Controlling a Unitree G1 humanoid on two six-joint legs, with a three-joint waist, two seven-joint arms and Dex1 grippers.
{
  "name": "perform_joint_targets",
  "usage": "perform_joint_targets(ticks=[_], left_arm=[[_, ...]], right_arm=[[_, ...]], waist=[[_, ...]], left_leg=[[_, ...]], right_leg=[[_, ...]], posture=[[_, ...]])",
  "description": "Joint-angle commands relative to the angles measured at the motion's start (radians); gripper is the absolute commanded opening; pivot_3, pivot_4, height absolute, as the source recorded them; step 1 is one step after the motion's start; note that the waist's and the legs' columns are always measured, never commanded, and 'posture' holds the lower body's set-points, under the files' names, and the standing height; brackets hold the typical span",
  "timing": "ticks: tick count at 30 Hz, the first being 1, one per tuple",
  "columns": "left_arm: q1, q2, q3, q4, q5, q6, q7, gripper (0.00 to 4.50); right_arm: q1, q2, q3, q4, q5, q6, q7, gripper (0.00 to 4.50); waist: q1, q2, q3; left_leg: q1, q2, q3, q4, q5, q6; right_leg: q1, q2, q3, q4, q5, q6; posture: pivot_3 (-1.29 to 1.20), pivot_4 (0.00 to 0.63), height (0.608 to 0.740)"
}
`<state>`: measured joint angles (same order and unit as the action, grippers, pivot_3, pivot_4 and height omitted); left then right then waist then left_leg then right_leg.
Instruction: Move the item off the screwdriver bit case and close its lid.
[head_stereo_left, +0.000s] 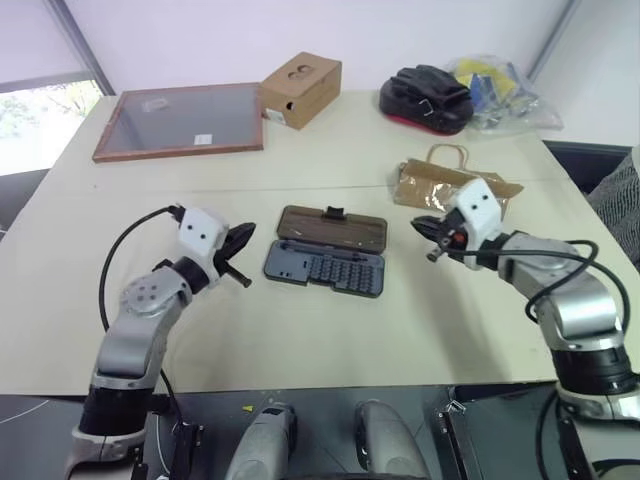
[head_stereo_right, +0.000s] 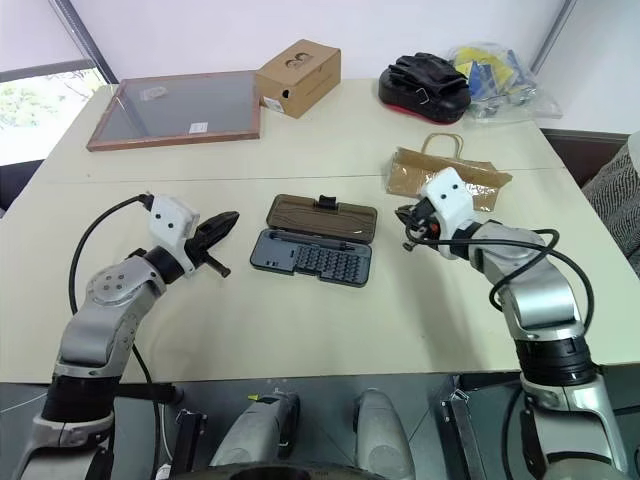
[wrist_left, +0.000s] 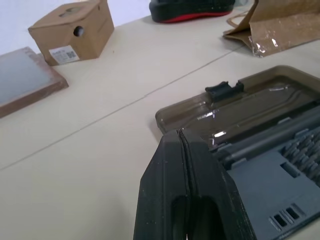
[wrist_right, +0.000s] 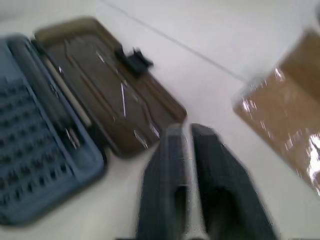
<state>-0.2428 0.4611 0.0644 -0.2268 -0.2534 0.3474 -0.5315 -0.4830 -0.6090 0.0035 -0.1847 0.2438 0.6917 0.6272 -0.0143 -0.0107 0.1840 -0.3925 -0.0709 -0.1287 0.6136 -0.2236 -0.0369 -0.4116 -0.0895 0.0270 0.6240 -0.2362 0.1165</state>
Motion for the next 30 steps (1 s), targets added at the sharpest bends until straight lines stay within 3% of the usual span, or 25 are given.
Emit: perform_joint_targets(ticks=[1,5,16,28,29,30], left_arm=[[-0.013,0.011,0.024,-0.001,-0.011,-0.007,-0.007,0.0],[-0.007,0.008,0.019,-0.005,-0.005,-0.013,-0.004,0.0],[0.017,0.006,0.02,-0.026,0.002,-0.014,0.012,0.0],[0.027,0.0,0.01,-0.04,0.007,-0.009,0.027,0.0],[0.027,0.0,0.01,-0.039,0.008,-0.009,0.028,0.0],[0.026,0.0,0.009,-0.038,0.009,-0.01,0.03,0.0]], right_arm=[[-0.063,0.048,0.017,0.028,-0.016,0.003,-0.047,2.36],[-0.121,0.136,0.045,0.079,-0.039,0.052,-0.126,4.46],[-0.151,0.337,0.04,0.163,-0.114,0.276,-0.41,4.46],[-0.215,0.435,-0.019,0.23,-0.141,0.407,-0.537,4.46],[-0.217,0.442,-0.024,0.227,-0.141,0.416,-0.542,3.95],[-0.22,0.449,-0.031,0.224,-0.141,0.429,-0.548,3.73]], waist=[[0.001,0.0,0.0],[0.002,0.0,0.0],[0.001,0.0,0.0],[-0.003,0.0,0.0],[-0.003,0.0,0.0],[-0.003,0.0,0.0]], left_leg=[[0.0,0.0,0.0,0.0,0.0,0.0],[0.0,0.0,-0.001,0.0,0.0,0.0],[0.0,-0.001,-0.002,-0.001,0.0,0.0],[0.0,-0.001,-0.002,-0.001,0.0,0.0],[0.0,-0.001,-0.002,-0.001,0.0,0.0],[0.0,-0.001,-0.002,-0.001,0.0,0.0]], right_leg=[[0.0,0.0,0.0,0.0,0.0,0.0],[0.0,0.0,0.0,0.0,0.0,0.0],[-0.001,0.0,0.0,0.001,0.0,0.0],[-0.003,0.0,0.0,0.003,0.0,0.0],[-0.003,0.0,0.0,0.003,0.0,0.0],[-0.003,0.0,0.0,0.003,0.0,0.0]], posture=[[0.0,0.15,0.74],[0.0,0.15,0.74],[0.0,0.15,0.74],[0.0,0.15,0.74],[0.0,0.15,0.74],[0.0,0.15,0.74]])
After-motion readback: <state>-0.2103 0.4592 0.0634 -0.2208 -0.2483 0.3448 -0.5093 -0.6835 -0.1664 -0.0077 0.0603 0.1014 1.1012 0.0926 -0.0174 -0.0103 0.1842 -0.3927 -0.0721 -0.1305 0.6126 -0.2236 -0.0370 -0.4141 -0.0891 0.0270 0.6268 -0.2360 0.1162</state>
